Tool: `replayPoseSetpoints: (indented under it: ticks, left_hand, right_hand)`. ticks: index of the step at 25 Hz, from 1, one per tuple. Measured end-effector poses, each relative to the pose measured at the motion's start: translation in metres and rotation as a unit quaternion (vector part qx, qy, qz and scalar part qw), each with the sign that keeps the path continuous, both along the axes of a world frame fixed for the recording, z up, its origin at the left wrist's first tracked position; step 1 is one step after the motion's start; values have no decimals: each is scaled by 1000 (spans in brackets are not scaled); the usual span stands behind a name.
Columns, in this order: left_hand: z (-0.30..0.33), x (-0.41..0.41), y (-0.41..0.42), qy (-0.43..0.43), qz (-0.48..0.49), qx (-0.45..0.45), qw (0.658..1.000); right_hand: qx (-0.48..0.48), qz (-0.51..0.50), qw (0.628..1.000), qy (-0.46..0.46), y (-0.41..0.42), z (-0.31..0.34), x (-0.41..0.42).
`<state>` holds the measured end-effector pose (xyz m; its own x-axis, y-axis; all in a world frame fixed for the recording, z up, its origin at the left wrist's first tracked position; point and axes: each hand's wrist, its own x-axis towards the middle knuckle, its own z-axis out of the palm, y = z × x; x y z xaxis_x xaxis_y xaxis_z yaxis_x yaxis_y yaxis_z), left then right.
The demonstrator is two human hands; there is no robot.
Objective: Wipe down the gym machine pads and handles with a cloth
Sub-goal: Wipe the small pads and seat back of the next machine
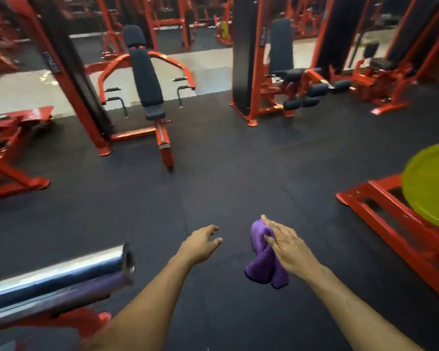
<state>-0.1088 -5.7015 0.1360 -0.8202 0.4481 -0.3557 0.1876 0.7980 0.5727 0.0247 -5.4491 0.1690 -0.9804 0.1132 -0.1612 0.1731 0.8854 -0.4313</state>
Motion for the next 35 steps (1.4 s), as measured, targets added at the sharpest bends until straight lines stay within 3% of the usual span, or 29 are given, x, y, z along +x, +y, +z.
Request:
replayPoseSetpoints:
  ticks: [6,12,16,22,29,35]
  left_hand:
    - [4,-87,10,10,207,92,974]
    - [3,-209,12,58,351,165,920]
    - [22,-307,36,97,325,148,929]
    - [27,-474,53,116,299,79,944]
    - [9,-648,63,62,290,21,955]
    - [-9,-773,10,78,330,-7,941]
  right_hand:
    - [-289,1,956,-48,4,8,-197]
    - [-527,-119,840,-55,11,18,-366]
    - [-545,-90,832,-52,35,43,-464]
    - [-430,30,902,-24,73,27,-631]
    - [-502,-51,861,-65,81,-3,-851]
    - [-513,-58,851,-93,15,-16,-1009]
